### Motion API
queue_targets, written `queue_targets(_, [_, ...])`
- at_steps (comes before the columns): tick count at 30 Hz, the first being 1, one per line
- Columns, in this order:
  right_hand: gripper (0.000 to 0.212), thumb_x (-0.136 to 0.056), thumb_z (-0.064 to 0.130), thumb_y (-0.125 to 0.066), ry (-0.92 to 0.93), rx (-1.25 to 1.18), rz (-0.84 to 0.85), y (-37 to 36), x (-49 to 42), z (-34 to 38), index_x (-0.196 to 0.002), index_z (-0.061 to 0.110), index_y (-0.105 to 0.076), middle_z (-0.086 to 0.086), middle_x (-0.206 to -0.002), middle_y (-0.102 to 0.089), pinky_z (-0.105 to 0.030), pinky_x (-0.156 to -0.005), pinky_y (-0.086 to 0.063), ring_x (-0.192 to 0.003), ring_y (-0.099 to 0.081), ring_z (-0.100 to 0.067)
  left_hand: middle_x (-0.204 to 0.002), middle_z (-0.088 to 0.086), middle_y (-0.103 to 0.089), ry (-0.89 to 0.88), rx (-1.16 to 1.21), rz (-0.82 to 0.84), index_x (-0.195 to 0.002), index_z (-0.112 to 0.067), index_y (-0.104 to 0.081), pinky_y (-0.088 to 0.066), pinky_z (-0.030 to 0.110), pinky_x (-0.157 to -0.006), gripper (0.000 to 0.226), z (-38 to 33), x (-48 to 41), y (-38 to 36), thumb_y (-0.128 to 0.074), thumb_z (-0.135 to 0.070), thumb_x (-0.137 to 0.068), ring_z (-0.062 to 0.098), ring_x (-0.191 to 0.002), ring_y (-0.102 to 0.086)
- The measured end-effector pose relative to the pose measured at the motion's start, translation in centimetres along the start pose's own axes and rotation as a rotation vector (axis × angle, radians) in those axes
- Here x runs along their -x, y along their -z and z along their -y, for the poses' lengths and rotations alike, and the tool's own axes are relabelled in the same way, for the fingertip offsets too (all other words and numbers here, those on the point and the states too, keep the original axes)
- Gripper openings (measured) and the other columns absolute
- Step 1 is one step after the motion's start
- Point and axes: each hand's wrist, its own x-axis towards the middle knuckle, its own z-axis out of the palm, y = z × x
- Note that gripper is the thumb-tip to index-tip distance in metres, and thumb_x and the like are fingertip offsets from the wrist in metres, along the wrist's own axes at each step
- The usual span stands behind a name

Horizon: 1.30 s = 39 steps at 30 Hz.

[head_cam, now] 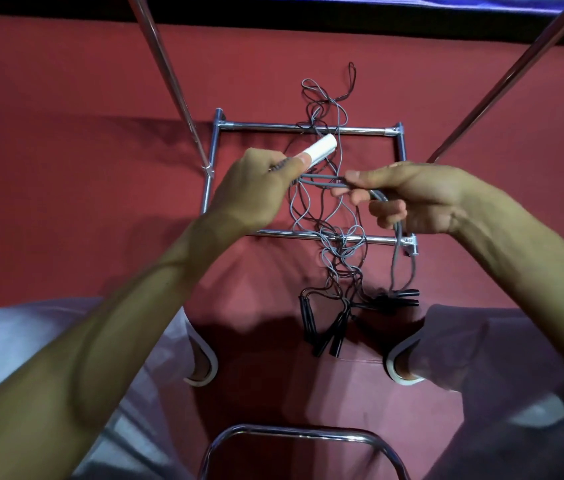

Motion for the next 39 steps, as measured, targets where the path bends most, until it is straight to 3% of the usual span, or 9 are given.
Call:
queue_targets(6, [0.034, -0.105, 0.024, -0.051, 0.049, 0.224, -0.016, -0.6, 0.0, -0.3, -0.081, 0.006, -0.066, -0.004, -0.057, -0.062, -0.019, -0.038, -0.03, -0.039, -0.04, -0.01, -0.046, -0.008, -0.035, 0.027, -0.073, 0.048, -0.07, -0.007, -0.053, -0.036, 0.038, -0.053, 0.06, 0.1, 0.1, -0.1, -0.051, -0.063, -0.089, 0.021, -0.05, -0.035])
queue_targets(10, [0.036, -0.107, 0.028, -0.046, 0.024, 0.246, 0.002, -0.9, -0.2, -0.6, -0.074, 0.015, -0.054, 0.004, -0.053, -0.032, -0.027, -0.047, -0.01, -0.049, -0.019, -0.011, -0.056, 0.006, -0.043, 0.16, -0.093, 0.168, -0.089, 0.007, -0.067, -0.033, 0.029, -0.055, 0.066, -0.2, 0.1, 0.1, -0.054, -0.057, -0.098, 0.02, -0.05, -0.036])
queue_targets(13, [0.033, -0.103, 0.033, -0.053, -0.038, 0.166, 0.025, -1.0, -0.4, -0.5, -0.074, 0.018, -0.052, 0.009, -0.057, -0.02, -0.025, -0.046, -0.004, -0.052, -0.009, -0.01, -0.052, 0.006, -0.054, 0.254, -0.146, 0.33, -0.094, -0.001, -0.071, -0.031, 0.02, -0.044, 0.065, -0.1, 0.3, 0.2, -0.048, -0.062, -0.099, 0.017, -0.037, -0.039])
queue_targets(17, [0.027, -0.103, 0.025, -0.048, -0.124, -0.019, 0.05, -0.3, -1.0, -0.3, -0.078, 0.016, -0.052, 0.011, -0.055, -0.021, -0.018, -0.039, -0.008, -0.041, -0.017, -0.002, -0.046, 0.0, -0.049, 0.205, -0.18, 0.427, -0.088, -0.006, -0.073, -0.03, 0.02, -0.042, 0.064, -0.1, 0.5, -0.1, -0.045, -0.062, -0.101, 0.013, -0.036, -0.037])
queue_targets(20, [0.029, -0.105, 0.022, -0.043, -0.248, -0.116, 0.05, -0.2, -1.2, -0.7, -0.08, 0.013, -0.055, 0.012, -0.052, -0.024, -0.015, -0.037, -0.011, -0.036, -0.02, 0.0, -0.042, -0.008, -0.04, 0.123, -0.271, 0.45, -0.071, -0.011, -0.061, -0.033, 0.029, -0.054, 0.061, 0.3, 0.6, -0.4, -0.045, -0.063, -0.1, 0.016, -0.044, -0.037])
queue_targets(24, [0.031, -0.105, 0.019, -0.04, -0.319, -0.225, 0.037, -1.4, -1.1, -1.4, -0.082, 0.009, -0.059, 0.011, -0.051, -0.031, -0.014, -0.036, -0.013, -0.033, -0.022, 0.0, -0.058, -0.003, -0.048, 0.093, -0.418, 0.544, -0.068, -0.012, -0.053, -0.037, 0.033, -0.058, 0.064, 0.4, 1.3, -1.1, -0.067, -0.074, -0.075, 0.023, -0.054, -0.045])
queue_targets(31, [0.025, -0.09, 0.021, -0.052, -0.31, -0.203, 0.213, -3.1, -0.4, -1.3, -0.079, 0.005, -0.068, 0.008, -0.052, -0.035, -0.014, -0.035, -0.016, -0.032, -0.024, -0.001, -0.06, -0.002, -0.047, 0.088, -0.586, 0.477, -0.067, -0.015, -0.052, -0.035, 0.033, -0.052, 0.069, -0.6, 2.6, -1.7, -0.075, -0.08, -0.066, 0.021, -0.054, -0.045])
queue_targets(36, [0.025, -0.093, 0.021, -0.061, -0.144, 0.083, 0.169, -2.3, 0.4, -0.6, -0.082, 0.0, -0.068, 0.006, -0.05, -0.035, -0.017, -0.039, -0.012, -0.037, -0.025, -0.003, -0.048, -0.001, -0.052, 0.113, -0.406, 0.624, -0.057, -0.01, -0.06, -0.048, 0.039, -0.062, 0.069, -0.1, 2.2, -1.4, -0.073, -0.076, -0.071, 0.021, -0.05, -0.05])
queue_targets(39, [0.023, -0.079, 0.014, -0.079, 0.2, 0.511, 0.133, -1.3, 1.2, -0.1, -0.085, -0.008, -0.072, -0.005, -0.053, -0.056, -0.023, -0.045, -0.037, -0.047, -0.047, -0.013, -0.047, 0.004, -0.052, 0.155, -0.278, 0.754, -0.056, -0.011, -0.063, -0.043, 0.033, -0.058, 0.064, -0.7, 2.3, -0.7, -0.07, -0.07, -0.079, 0.02, -0.046, -0.047])
